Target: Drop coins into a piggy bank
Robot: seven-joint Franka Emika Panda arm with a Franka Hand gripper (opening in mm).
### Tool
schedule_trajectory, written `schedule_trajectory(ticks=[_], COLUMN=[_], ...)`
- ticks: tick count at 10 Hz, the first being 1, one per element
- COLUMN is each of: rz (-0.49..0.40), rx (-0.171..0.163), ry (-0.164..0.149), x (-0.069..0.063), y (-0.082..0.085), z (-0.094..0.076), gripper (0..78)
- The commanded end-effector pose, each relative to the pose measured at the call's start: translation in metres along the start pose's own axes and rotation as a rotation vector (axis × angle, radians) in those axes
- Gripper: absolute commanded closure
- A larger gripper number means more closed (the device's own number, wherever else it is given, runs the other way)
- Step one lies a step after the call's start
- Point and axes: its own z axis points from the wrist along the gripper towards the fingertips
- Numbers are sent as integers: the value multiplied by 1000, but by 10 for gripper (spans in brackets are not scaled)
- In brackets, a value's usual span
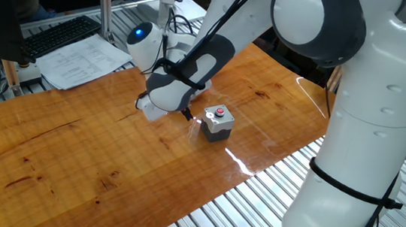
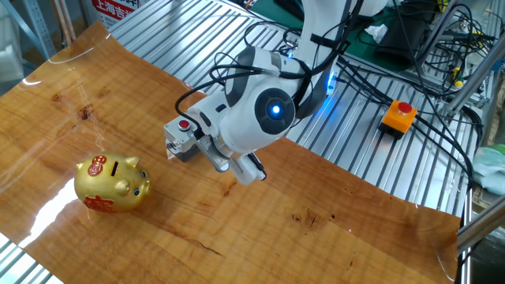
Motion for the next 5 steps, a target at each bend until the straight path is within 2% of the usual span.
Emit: schedule_trajectory(ticks=[1, 2, 5], rz=[4, 6, 10], rx=[8, 34, 53], ry=[-2, -7, -9], x=[4, 7, 10], y=[-2, -3, -5], z=[2, 8, 11], gripper=[776, 776, 776])
